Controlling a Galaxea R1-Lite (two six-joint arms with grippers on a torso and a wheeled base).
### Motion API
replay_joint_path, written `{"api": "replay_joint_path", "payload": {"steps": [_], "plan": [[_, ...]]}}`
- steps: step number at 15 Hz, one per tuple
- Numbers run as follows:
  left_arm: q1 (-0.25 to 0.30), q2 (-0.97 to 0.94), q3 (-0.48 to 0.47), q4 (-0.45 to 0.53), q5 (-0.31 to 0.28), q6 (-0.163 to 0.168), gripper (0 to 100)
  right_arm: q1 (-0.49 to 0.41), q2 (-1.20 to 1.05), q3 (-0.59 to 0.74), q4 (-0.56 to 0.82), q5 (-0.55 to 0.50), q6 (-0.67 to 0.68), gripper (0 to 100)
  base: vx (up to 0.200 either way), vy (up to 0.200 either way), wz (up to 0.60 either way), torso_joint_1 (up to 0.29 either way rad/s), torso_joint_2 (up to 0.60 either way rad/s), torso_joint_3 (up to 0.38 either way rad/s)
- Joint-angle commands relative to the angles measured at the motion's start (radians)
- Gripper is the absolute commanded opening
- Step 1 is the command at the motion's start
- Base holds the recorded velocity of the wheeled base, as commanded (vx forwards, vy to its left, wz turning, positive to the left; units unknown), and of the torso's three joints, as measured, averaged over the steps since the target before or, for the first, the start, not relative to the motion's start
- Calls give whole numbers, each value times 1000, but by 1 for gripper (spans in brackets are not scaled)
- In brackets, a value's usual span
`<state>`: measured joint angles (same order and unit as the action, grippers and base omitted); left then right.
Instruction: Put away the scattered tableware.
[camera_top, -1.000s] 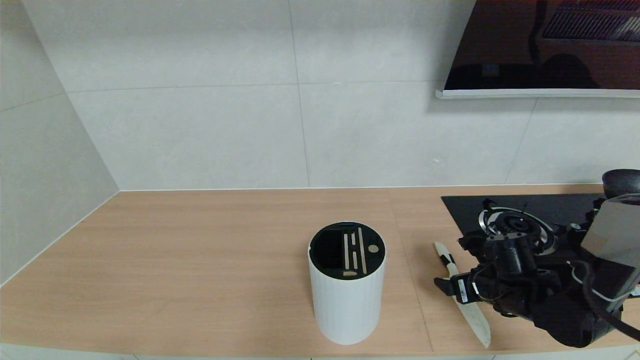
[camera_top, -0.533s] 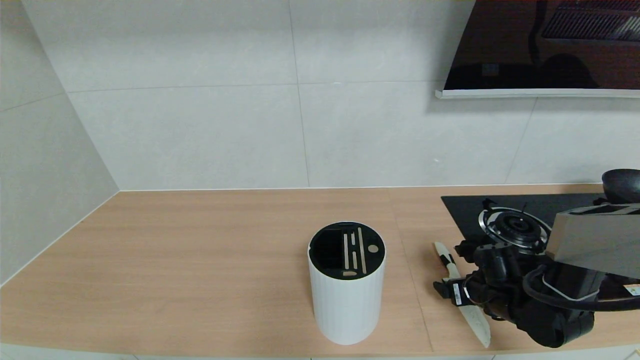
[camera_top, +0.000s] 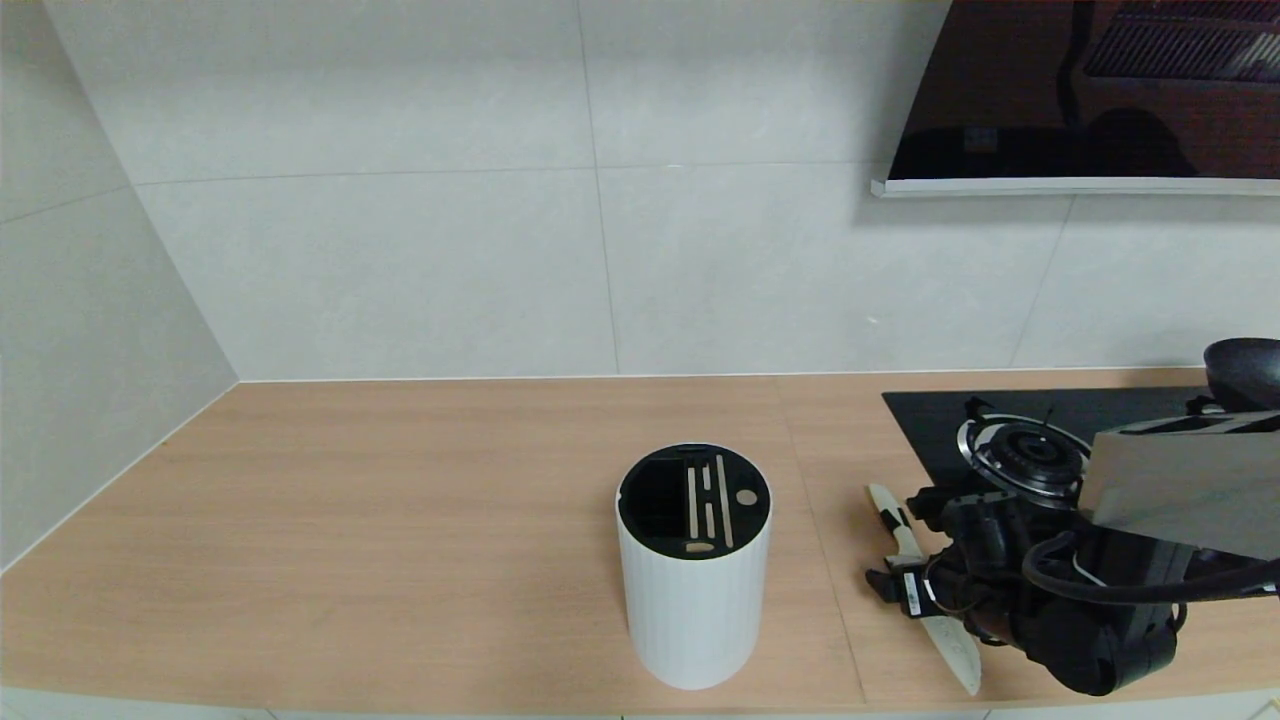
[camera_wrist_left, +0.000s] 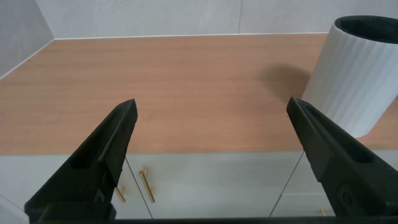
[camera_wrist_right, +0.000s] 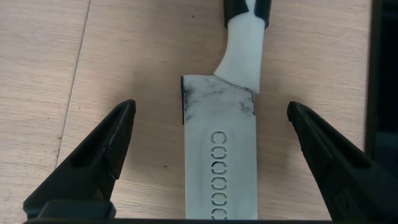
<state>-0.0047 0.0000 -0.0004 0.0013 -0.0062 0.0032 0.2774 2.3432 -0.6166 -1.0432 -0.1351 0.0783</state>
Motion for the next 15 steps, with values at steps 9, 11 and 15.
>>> {"api": "replay_joint_path", "payload": {"steps": [9,11,15], "plan": [[0,0,0,0,0,0,100,0,5,-8,2,0,-3,0,0,0,0,0,0,0],[0,0,0,0,0,0,100,0,5,-8,0,0,0,0,0,0,0,0,0,0],[0,0,-1,0,0,0,100,0,4,-8,0,-9,0,0,0,0,0,0,0,0]]}}
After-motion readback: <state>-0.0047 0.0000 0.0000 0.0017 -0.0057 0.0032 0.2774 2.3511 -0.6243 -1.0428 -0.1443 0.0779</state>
